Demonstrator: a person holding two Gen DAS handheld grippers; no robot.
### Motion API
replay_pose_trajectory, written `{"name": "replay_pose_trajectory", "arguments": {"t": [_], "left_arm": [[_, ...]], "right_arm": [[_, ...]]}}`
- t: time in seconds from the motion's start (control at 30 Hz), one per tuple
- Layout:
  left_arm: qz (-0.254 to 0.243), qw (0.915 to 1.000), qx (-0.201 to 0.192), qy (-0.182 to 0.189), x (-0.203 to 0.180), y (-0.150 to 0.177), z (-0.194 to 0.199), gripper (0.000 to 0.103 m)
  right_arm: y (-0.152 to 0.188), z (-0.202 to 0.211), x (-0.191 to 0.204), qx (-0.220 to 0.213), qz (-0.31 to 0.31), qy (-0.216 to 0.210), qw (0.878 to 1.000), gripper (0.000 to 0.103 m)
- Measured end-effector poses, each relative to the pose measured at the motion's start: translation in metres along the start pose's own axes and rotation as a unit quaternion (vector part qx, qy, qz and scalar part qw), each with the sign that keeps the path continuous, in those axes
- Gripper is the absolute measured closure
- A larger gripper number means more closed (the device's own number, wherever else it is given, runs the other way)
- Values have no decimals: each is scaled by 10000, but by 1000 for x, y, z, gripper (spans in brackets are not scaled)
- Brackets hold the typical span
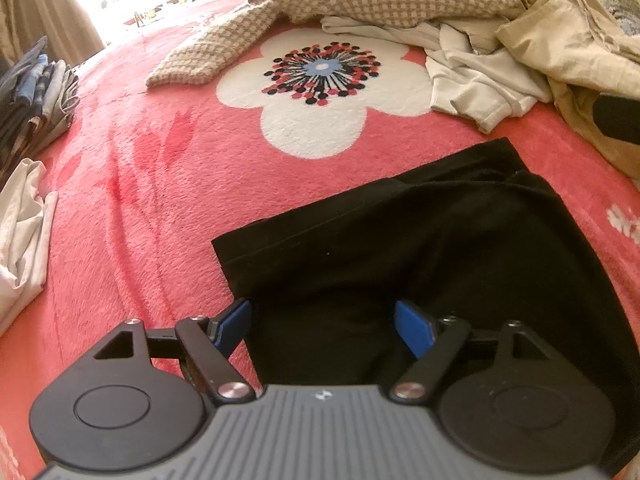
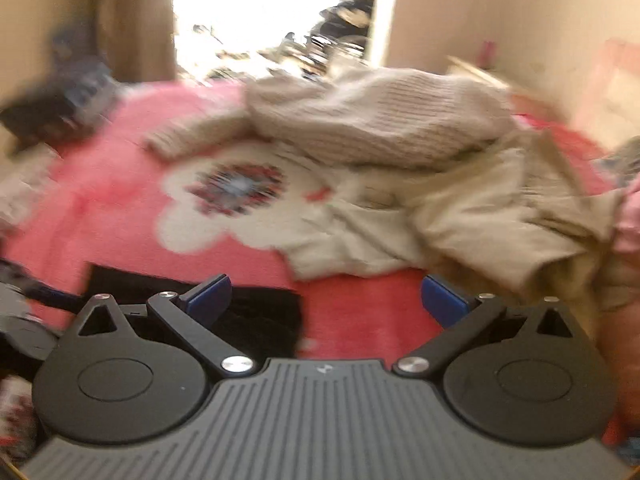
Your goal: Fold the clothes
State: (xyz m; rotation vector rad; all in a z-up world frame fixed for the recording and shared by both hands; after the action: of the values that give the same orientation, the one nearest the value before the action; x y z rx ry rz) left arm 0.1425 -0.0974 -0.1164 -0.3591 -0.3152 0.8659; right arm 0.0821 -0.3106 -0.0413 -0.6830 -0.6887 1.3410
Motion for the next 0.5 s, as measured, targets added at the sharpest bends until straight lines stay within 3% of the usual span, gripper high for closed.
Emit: {"name": "replay_pose_trajectory", "arguments": {"t": [0.1,0.27,0.4,0.5], "left_arm": [[28,9999,-27,113,4,4,4,23],[64,9994,-278,206,14,9,16,24],[-127,9966,-789,204,19,7,29,25],[-247,9947,-979,207,20,3,28,32]], "right_arm": [[-2,6,-3,-151,-211,-303,9992,1],[-1,5,3,-331,221,-249,9989,3],[6,-4,13,-278,566,-210,9978,31],[11,-11,19,-106,598,-421,9973,55]]}}
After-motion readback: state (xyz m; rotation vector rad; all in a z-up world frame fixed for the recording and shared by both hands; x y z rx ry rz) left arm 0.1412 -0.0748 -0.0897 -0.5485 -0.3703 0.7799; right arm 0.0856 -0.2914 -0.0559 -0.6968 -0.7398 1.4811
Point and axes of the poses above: each gripper's, at about its wrist camera, not at the fingertips, and z roughly against the way its jaws point, x to its left, y to its underside, the point moved 5 cm from there along -z, roughly the way its jaws point, and after that the axes turned 6 degrees about -z, right-handed, at the moved point
